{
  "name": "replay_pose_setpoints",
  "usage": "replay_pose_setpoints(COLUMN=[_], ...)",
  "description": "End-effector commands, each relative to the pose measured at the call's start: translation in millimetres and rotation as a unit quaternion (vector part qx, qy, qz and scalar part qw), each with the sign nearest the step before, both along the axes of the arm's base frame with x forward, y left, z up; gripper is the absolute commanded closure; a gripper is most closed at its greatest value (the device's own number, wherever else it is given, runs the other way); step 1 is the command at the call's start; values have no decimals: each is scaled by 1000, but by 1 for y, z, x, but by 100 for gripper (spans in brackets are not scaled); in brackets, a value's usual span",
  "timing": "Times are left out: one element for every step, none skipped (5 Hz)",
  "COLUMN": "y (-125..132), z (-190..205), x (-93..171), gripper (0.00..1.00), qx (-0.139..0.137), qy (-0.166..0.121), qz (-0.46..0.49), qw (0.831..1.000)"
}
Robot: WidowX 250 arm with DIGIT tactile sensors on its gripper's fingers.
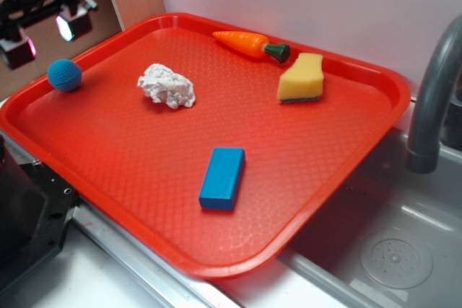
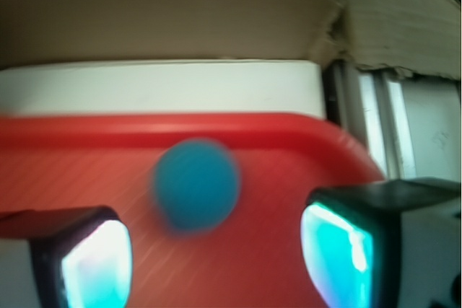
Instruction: Grab the blue ball.
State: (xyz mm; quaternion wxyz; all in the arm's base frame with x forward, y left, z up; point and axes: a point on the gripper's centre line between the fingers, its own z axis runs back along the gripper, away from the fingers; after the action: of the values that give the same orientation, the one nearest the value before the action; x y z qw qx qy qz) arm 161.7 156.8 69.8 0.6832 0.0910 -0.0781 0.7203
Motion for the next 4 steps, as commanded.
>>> replay_pose_setpoints(y=[24,16,2,-12], z=[-26,-48,-46,-27], x=[-4,-11,-34,-47], gripper=[0,100,100,100], qx=[13,-6,-8,-9], qy=[9,26,38,45], qz=[-38,-20,5,-40], qw=[999,999,999,998])
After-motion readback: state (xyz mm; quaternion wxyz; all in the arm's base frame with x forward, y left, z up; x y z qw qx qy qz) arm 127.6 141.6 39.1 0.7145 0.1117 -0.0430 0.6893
